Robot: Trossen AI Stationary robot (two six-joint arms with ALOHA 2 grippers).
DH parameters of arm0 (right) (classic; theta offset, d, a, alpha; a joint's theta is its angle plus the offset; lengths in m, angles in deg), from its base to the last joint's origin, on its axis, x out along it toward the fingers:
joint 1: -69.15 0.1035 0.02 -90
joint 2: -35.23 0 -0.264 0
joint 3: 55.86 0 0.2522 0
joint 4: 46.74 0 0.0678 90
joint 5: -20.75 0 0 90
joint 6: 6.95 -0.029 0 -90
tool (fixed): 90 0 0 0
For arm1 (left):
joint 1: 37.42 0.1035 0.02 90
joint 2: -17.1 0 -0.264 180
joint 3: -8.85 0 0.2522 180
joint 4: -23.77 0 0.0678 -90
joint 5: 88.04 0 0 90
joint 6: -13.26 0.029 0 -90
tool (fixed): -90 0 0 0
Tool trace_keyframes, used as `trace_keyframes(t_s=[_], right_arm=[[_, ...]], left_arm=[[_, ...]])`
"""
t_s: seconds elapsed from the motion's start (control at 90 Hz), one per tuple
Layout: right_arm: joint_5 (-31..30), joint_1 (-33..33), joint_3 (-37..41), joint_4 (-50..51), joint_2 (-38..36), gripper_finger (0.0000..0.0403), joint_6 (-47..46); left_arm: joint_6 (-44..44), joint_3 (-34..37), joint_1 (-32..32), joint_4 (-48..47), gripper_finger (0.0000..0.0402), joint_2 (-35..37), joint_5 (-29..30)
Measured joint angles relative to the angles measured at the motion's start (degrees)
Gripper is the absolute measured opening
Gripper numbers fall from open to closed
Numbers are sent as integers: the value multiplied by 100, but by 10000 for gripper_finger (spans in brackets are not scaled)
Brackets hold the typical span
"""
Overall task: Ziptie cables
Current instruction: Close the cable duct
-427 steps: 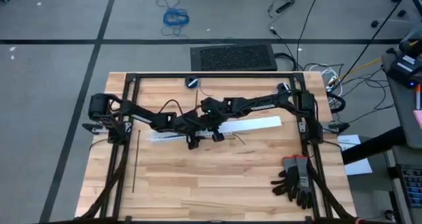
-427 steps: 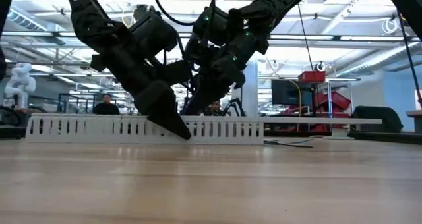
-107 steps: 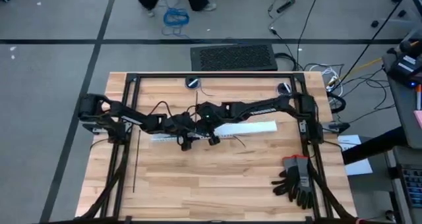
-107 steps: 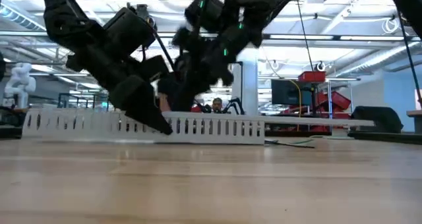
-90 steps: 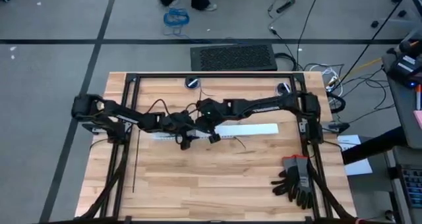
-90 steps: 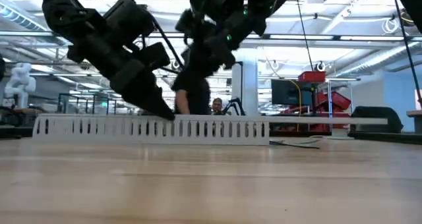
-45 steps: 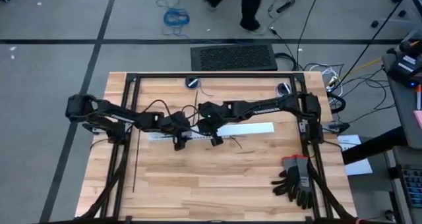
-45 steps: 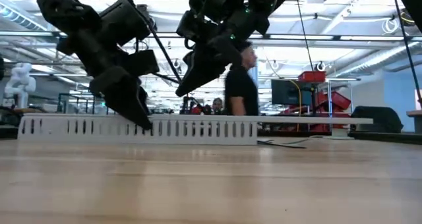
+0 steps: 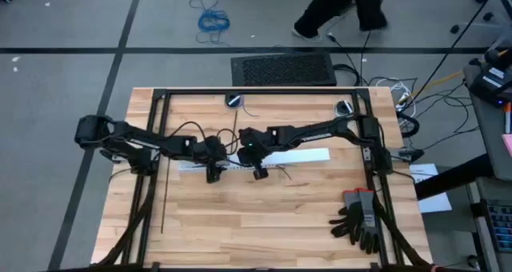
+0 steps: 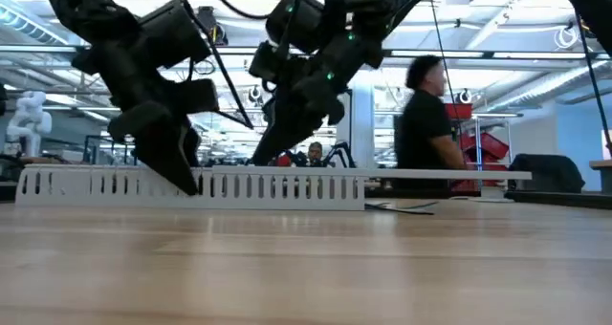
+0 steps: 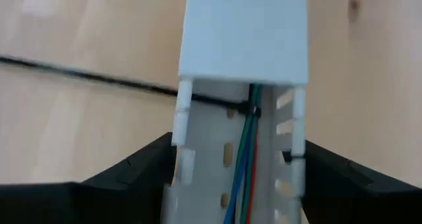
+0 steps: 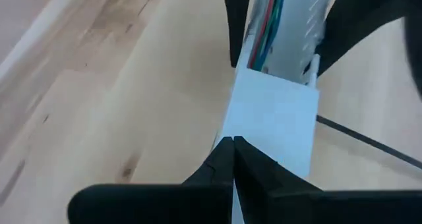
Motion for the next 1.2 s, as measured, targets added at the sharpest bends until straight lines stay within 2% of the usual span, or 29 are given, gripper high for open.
trace_keyframes(t_s=[0.344,0.711,0.989,1.2], right_arm=[[-57,0,-13,-217,36,0,5],[-29,-121,-247,-158,143,0,95],[146,-120,-265,-806,496,0,50],[199,-114,-635,-885,756,0,36]], left_arm=[[-53,308,0,353,244,4,41],[-30,390,0,667,242,-11,76],[-33,403,0,771,241,-28,78],[-212,401,0,1429,241,-387,108]])
